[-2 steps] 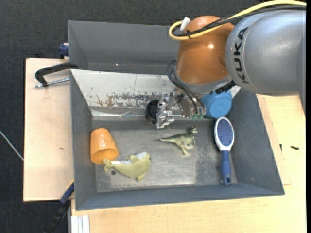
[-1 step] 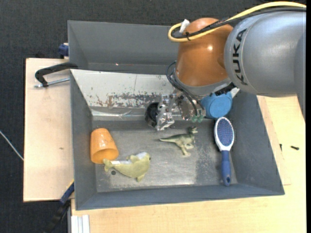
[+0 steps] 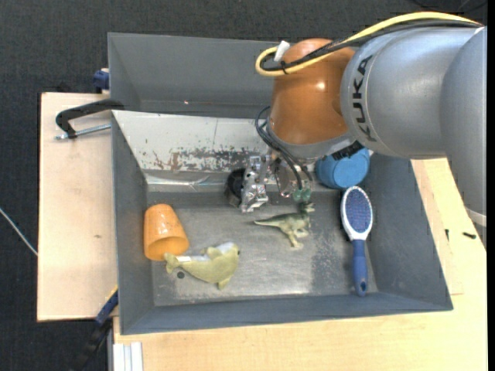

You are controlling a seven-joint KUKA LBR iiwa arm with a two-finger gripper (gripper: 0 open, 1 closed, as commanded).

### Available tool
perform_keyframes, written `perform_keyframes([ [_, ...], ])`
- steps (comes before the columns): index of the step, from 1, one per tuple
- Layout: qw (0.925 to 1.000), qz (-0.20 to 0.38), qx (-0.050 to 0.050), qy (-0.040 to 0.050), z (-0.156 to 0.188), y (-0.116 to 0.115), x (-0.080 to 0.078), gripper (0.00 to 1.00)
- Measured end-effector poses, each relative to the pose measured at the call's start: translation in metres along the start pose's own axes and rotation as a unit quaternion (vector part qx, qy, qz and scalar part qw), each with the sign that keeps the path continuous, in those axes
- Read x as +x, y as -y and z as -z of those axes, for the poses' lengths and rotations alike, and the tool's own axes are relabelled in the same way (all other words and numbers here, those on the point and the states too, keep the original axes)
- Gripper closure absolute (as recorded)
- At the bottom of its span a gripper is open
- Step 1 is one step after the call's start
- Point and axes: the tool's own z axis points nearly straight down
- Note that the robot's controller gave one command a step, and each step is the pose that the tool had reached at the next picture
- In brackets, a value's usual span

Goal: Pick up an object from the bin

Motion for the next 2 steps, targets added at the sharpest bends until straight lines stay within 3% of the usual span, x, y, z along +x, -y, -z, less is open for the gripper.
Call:
perform_keyframes([
  [1, 1.0, -0.003, 0.0, 0.0001, -0.011, 0.0, 0.0, 1.0],
  [2, 0.9644, 0.264, 0.001, 0.0057, 0.048, -0.013, 0.009, 1.0],
])
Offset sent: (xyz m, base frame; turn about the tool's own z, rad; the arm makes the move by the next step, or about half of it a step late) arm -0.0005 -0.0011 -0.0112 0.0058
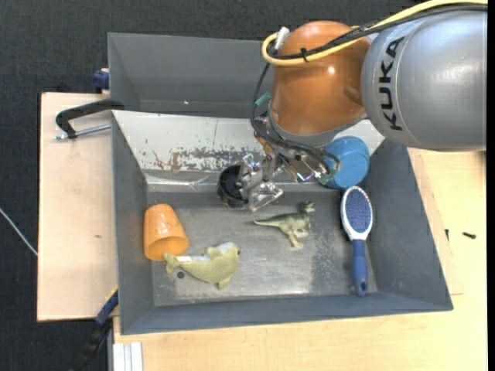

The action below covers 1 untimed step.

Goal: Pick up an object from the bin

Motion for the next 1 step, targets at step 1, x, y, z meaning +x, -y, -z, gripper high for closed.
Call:
perform_keyframes([
  [1, 0.9899, 0.142, -0.002, -0.0031, 0.0456, -0.0825, 0.0339, 1.0],
])
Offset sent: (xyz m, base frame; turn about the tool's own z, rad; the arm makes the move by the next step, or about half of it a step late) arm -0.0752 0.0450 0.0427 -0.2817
